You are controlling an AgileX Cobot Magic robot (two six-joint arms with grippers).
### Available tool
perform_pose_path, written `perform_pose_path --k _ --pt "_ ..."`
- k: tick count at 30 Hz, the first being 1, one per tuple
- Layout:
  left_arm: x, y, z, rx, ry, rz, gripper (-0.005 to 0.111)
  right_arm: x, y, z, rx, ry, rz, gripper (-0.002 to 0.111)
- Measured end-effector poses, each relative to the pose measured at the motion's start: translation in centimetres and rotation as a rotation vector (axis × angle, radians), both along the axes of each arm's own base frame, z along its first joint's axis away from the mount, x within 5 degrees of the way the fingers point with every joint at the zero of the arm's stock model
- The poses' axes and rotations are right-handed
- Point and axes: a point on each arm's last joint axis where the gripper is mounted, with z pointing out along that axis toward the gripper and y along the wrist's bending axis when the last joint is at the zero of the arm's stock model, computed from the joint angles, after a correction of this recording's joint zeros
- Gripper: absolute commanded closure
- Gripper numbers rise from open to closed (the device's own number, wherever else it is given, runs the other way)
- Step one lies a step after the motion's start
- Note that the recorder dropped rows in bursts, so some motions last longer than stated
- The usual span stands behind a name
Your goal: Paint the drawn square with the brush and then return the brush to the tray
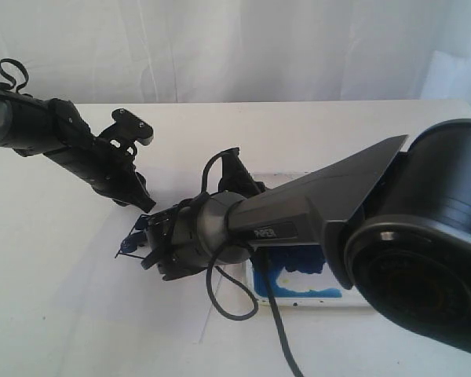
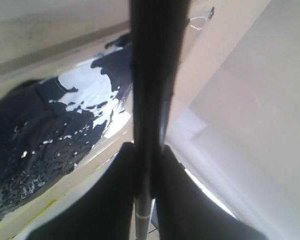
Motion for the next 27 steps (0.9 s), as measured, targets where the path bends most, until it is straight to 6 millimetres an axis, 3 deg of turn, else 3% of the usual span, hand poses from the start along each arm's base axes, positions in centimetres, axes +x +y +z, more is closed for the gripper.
perform_pose_path --k 27 --pt "-0.02 0.0 -0.01 0.0 0.002 -0.001 0.067 0.73 -0.58 -0.39 -0.024 -0.083 -0.03 0.108"
